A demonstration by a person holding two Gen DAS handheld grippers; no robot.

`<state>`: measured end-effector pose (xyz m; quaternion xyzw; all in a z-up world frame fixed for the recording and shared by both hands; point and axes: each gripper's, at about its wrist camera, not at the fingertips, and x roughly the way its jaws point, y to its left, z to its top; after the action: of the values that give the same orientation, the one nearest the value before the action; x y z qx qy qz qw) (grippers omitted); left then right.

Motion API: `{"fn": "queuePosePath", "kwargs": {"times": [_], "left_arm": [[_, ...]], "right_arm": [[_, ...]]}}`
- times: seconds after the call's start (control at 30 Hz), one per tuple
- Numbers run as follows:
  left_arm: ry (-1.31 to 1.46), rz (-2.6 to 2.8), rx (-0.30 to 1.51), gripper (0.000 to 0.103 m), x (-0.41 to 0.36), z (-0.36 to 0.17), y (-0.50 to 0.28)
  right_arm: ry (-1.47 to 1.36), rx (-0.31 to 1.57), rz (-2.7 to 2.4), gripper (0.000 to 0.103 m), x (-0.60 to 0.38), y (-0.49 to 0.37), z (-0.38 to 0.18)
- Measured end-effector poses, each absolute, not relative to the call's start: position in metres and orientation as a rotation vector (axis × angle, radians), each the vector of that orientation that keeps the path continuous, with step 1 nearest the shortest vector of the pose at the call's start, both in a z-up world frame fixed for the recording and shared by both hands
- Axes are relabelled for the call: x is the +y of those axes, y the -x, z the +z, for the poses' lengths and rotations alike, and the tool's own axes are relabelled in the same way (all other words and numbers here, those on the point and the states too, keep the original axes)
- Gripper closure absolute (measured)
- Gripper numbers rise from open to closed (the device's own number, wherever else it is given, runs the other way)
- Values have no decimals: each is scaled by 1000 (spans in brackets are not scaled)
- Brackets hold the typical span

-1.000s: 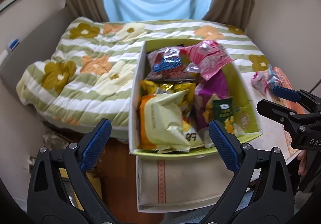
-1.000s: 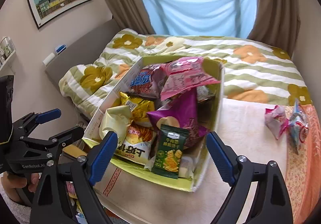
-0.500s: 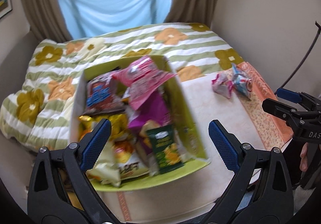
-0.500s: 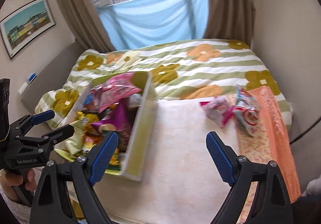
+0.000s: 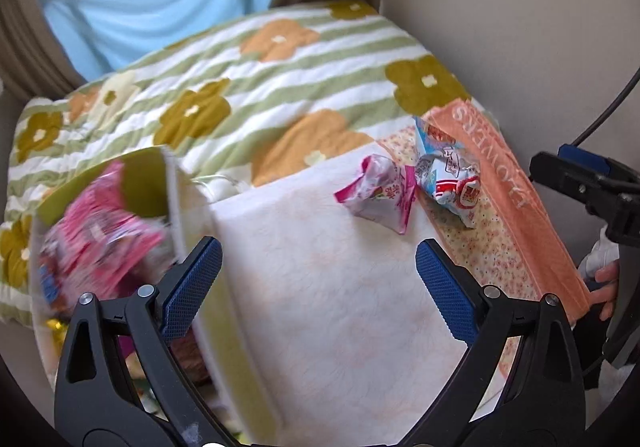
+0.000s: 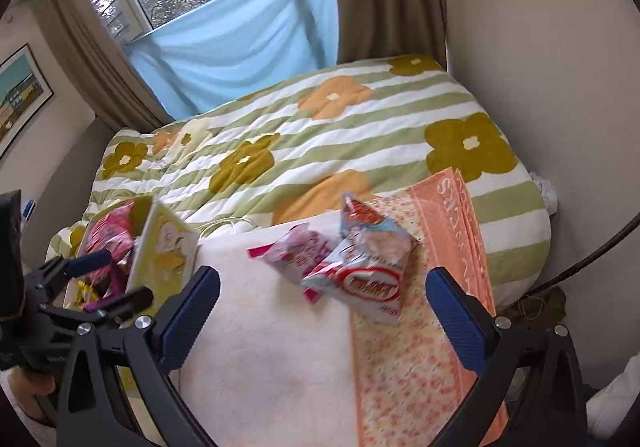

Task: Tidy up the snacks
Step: 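Grasp the pink candy bag with the left tool while the right tool grasps the blue shrimp bag, then carry both bags into the cardboard box and open both tools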

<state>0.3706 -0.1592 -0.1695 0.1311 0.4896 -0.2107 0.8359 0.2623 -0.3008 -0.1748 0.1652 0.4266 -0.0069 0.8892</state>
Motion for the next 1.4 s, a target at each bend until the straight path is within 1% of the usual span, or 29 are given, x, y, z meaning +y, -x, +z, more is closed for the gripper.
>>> {"fn": "queuePosePath", "kwargs": {"times": [0.1, 0.2, 0.27, 0.37, 0.57, 0.7, 0.77, 0.83, 1.0, 1.03, 1.4], "left_arm": [[-290, -466, 1094, 6, -185, -195, -394], [-326, -479, 1131, 6, -211, -221, -414], [-364, -492, 1142, 6, -227, -237, -426], [-388, -515, 1169, 6, -244, -259, -441], [-384, -550, 1233, 6, -258, -294, -458], [-370, -548, 1251, 6, -259, -306, -464], [-347, -559, 1264, 11, -259, -311, -465], [-324, -582, 1283, 26, -259, -316, -465], [-296, -599, 1277, 39, -257, -318, -462], [-290, -601, 1275, 40, -255, -318, -462], [-334, -515, 1249, 41, -230, -313, -457]], "right_arm": [[-402, 942, 2, 0, -324, -283, -195], [-466, 1056, 48, 0, -339, -306, -221], [-492, 1090, 58, 0, -345, -315, -233], [-568, 1114, 67, 0, -353, -327, -250], [-615, 1156, 60, 0, -354, -346, -275], [-662, 1178, 36, 0, -359, -351, -290], [-671, 1197, 35, 0, -360, -354, -298], [-667, 1212, 40, 0, -358, -356, -304], [-623, 1214, 60, 0, -351, -356, -306], [-617, 1214, 62, 0, -350, -355, -305], [-535, 1225, 85, 0, -335, -350, -307]]}}
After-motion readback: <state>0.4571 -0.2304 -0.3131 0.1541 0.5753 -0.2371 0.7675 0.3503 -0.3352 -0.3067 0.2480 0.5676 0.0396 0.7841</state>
